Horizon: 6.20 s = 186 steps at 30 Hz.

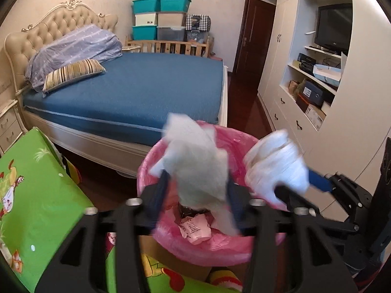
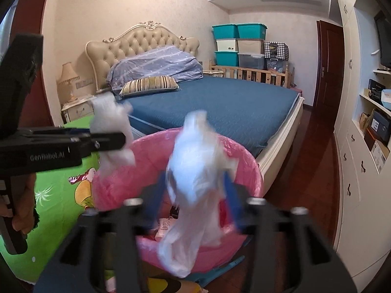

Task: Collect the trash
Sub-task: 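Carry the plastic bag and tissue to the pink bin and release both, then move both open tools back over the table, then grasp the medicine box with the left tool while the right tool grasps the green-white cloth, then carry the medicine box and cloth to the pink bin and release both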

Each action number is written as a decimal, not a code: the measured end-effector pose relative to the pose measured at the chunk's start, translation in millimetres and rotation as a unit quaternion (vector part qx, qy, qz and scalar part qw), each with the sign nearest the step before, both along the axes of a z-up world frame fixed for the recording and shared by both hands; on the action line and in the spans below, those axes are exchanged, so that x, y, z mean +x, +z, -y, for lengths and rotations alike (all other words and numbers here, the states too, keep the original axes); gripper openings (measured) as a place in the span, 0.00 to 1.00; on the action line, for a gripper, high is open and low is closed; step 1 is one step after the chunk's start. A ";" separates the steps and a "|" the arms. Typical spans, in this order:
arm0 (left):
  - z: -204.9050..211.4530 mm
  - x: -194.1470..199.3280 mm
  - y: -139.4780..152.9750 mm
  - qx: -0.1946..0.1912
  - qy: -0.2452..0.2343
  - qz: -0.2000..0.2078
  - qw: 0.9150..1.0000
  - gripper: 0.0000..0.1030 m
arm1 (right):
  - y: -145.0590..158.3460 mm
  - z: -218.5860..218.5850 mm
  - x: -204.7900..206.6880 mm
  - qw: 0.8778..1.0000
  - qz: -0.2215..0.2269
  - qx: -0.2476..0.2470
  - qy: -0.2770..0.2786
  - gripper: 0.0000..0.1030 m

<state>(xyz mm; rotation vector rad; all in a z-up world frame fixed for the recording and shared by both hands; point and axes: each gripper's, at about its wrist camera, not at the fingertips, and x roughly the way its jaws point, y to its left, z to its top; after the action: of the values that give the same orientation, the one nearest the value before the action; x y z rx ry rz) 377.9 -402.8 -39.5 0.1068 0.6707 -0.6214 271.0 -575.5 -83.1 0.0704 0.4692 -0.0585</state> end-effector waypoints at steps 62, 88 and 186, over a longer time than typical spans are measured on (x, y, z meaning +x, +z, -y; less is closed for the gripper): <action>-558.2 -171.5 -21.6 0.060 0.424 -0.001 0.904 0.87 | 10.4 -493.8 -58.1 0.939 -0.051 -0.030 0.338 0.76; -550.3 -300.0 -17.9 0.032 0.385 0.024 0.922 0.58 | 20.4 -535.4 -98.8 0.918 -0.041 -0.051 0.390 0.76; -335.3 -247.5 26.9 0.051 0.265 0.168 0.948 0.45 | 60.1 -314.5 -117.3 0.969 0.081 -0.054 0.226 0.29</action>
<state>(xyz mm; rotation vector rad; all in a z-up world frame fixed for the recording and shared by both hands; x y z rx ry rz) 130.4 -67.5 -12.6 0.1187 0.3739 -0.0432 153.7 -260.9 -23.1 -0.1393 0.3080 0.3679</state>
